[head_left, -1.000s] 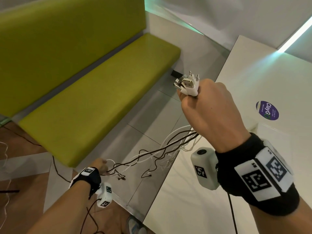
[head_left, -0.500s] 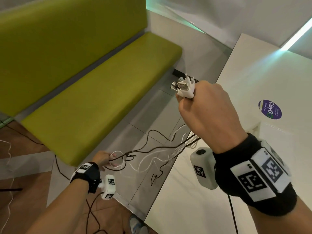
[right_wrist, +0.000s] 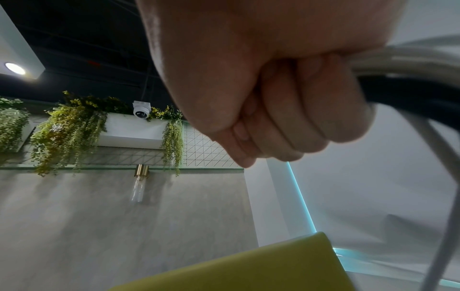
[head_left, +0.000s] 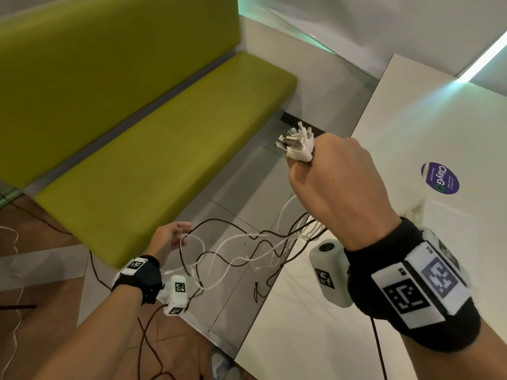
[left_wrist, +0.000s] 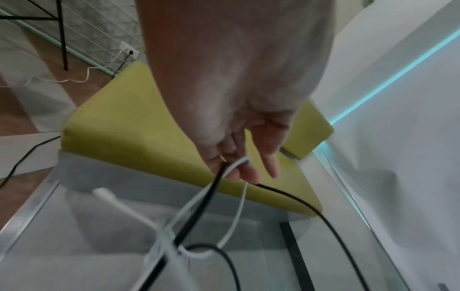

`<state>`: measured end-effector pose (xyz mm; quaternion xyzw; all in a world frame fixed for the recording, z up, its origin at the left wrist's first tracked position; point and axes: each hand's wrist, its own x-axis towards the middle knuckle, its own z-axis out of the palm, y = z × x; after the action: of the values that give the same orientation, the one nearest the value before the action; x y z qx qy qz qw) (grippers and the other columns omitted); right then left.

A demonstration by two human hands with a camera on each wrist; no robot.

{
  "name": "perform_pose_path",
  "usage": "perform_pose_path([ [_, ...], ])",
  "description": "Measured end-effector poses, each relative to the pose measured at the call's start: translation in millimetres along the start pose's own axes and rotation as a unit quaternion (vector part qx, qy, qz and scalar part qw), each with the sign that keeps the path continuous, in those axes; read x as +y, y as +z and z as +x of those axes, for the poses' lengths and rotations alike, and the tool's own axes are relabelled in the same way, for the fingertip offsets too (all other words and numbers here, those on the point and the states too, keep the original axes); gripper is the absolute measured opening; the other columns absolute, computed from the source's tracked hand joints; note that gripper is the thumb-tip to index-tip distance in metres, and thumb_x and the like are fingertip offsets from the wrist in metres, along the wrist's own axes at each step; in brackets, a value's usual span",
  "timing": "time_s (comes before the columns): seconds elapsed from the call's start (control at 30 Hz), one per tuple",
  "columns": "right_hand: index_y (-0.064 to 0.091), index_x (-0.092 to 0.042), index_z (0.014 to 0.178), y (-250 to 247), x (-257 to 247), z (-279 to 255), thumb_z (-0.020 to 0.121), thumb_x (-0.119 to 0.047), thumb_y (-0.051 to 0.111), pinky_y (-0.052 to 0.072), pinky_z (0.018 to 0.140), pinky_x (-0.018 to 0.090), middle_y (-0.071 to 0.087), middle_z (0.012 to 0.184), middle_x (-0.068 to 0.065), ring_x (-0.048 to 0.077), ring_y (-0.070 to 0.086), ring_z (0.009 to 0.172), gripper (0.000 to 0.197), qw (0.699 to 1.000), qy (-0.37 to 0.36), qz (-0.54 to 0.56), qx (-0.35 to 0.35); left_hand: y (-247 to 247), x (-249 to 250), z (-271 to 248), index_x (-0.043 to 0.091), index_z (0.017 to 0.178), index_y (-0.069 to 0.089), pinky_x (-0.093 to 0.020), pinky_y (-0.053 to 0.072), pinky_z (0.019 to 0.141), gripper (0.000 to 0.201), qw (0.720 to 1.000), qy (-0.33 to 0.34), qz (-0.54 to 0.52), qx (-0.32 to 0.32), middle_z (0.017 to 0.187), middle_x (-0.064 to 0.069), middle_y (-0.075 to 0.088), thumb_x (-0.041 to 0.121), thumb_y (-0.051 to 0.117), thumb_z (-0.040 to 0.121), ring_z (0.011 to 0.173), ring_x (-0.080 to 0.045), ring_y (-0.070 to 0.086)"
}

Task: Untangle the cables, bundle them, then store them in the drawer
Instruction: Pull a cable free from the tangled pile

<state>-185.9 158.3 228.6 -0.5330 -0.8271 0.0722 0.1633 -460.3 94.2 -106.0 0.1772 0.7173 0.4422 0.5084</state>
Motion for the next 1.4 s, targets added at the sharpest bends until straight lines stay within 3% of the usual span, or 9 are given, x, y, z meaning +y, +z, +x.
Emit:
perform_pose_path([
  [0.13, 0.031, -0.019, 0.059, -1.6, -2.2, 0.8, 0.094, -0.031, 0.044, 0.017, 0.045, 0.028, 0.036, 0.056, 0.000, 0.014, 0.032, 0.049, 0.039, 1.000, 0.005, 0.007, -0.005, -4.7, 4.0, 5.9, 0.007, 0.103, 0.069, -0.030, 0.046, 0.083, 0.054, 0.987, 0.072, 0.138, -0.046, 0.117, -0.007, 0.062, -0.025, 0.037, 0.075, 0.107, -0.021, 0.059],
  [0.3, 0.027, -0.021, 0.061, -5.3, 0.4, -0.2, 0.094, -0.033, 0.037, 0.015, 0.045, 0.027, 0.033, 0.058, -0.002, 0.012, 0.029, 0.050, 0.036, 0.999, 0.004, -0.036, -0.007, -26.7, -16.4, 21.1, 0.019, 0.114, 0.065, -0.039, 0.042, 0.102, 0.051, 0.921, 0.124, 0.368, -0.007, 0.133, -0.008, 0.054, -0.006, 0.075, 0.071, 0.122, -0.029, 0.052],
  [0.5, 0.025, -0.023, 0.062, -4.0, 0.5, -1.1, 0.092, -0.034, 0.036, 0.016, 0.046, 0.027, 0.033, 0.060, -0.003, 0.011, 0.029, 0.050, 0.034, 0.999, 0.014, -0.033, -0.007, -48.3, -33.8, 27.3, 0.018, 0.146, 0.039, -0.045, 0.039, 0.106, 0.077, 0.826, -0.031, 0.562, -0.027, 0.144, -0.013, 0.046, 0.027, 0.071, 0.077, 0.125, -0.032, 0.049],
  [0.63, 0.033, -0.020, 0.061, 12.0, 1.3, 4.4, 0.090, -0.032, 0.037, 0.018, 0.046, 0.030, 0.038, 0.059, -0.001, 0.017, 0.035, 0.050, 0.032, 1.000, -0.017, 0.001, -0.001, -22.5, -18.5, 13.0, 0.028, 0.114, 0.070, -0.032, 0.051, 0.074, 0.047, 0.899, -0.002, 0.436, -0.038, 0.131, -0.003, 0.056, -0.002, 0.046, 0.087, 0.087, -0.024, 0.063],
  [0.8, 0.051, -0.016, 0.061, 25.7, -0.2, 4.6, 0.100, -0.031, 0.044, 0.039, 0.053, 0.029, 0.049, 0.056, 0.000, 0.015, 0.046, 0.053, 0.043, 0.964, -0.037, 0.259, 0.048, 1.3, 15.5, -1.9, 0.032, 0.069, 0.072, -0.044, 0.037, 0.108, 0.037, 0.964, 0.124, 0.231, 0.041, 0.126, 0.001, 0.063, 0.000, 0.059, 0.080, 0.122, -0.023, 0.054],
  [0.93, 0.041, -0.015, 0.063, 46.5, -0.2, -7.9, 0.100, -0.040, 0.044, 0.032, 0.052, 0.016, 0.039, 0.055, -0.011, 0.003, 0.037, 0.052, 0.044, 0.934, 0.003, 0.345, -0.091, 43.6, 85.9, -60.2, 0.035, 0.109, 0.066, -0.044, 0.041, 0.107, 0.027, 0.952, 0.225, 0.145, -0.151, 0.124, 0.009, 0.063, 0.019, 0.066, 0.088, 0.118, -0.008, 0.057],
  [1.1, 0.040, -0.017, 0.063, 36.8, -17.4, -9.6, 0.098, -0.035, 0.046, 0.034, 0.057, 0.013, 0.041, 0.054, -0.012, 0.002, 0.037, 0.054, 0.040, 0.891, -0.028, 0.446, -0.082, 89.7, 152.7, -140.7, 0.022, 0.144, 0.037, -0.032, 0.029, 0.114, 0.076, 0.853, 0.304, 0.119, -0.407, 0.147, 0.009, 0.045, 0.011, 0.076, 0.080, 0.137, -0.008, 0.039],
  [1.27, 0.041, -0.031, 0.059, 3.1, -28.1, -5.1, 0.100, -0.032, 0.044, 0.026, 0.052, 0.024, 0.031, 0.050, -0.016, 0.009, 0.027, 0.048, 0.041, 0.854, -0.088, 0.512, 0.017, 113.1, 147.9, -154.3, 0.006, 0.105, 0.064, -0.038, 0.051, 0.080, 0.026, 0.883, 0.341, 0.089, -0.310, 0.095, -0.016, 0.066, 0.023, 0.069, 0.087, 0.082, -0.021, 0.063],
  [1.4, 0.046, -0.033, 0.063, 4.1, -29.1, -7.9, 0.097, -0.023, 0.054, 0.036, 0.057, 0.004, 0.045, 0.045, -0.022, -0.009, 0.046, 0.048, 0.037, 0.885, -0.094, 0.456, -0.012, 118.2, 121.1, -142.2, 0.032, 0.062, 0.065, -0.015, 0.034, 0.053, 0.033, 0.912, 0.286, 0.115, -0.269, 0.052, 0.013, 0.051, 0.020, 0.063, 0.093, 0.050, 0.002, 0.041],
])
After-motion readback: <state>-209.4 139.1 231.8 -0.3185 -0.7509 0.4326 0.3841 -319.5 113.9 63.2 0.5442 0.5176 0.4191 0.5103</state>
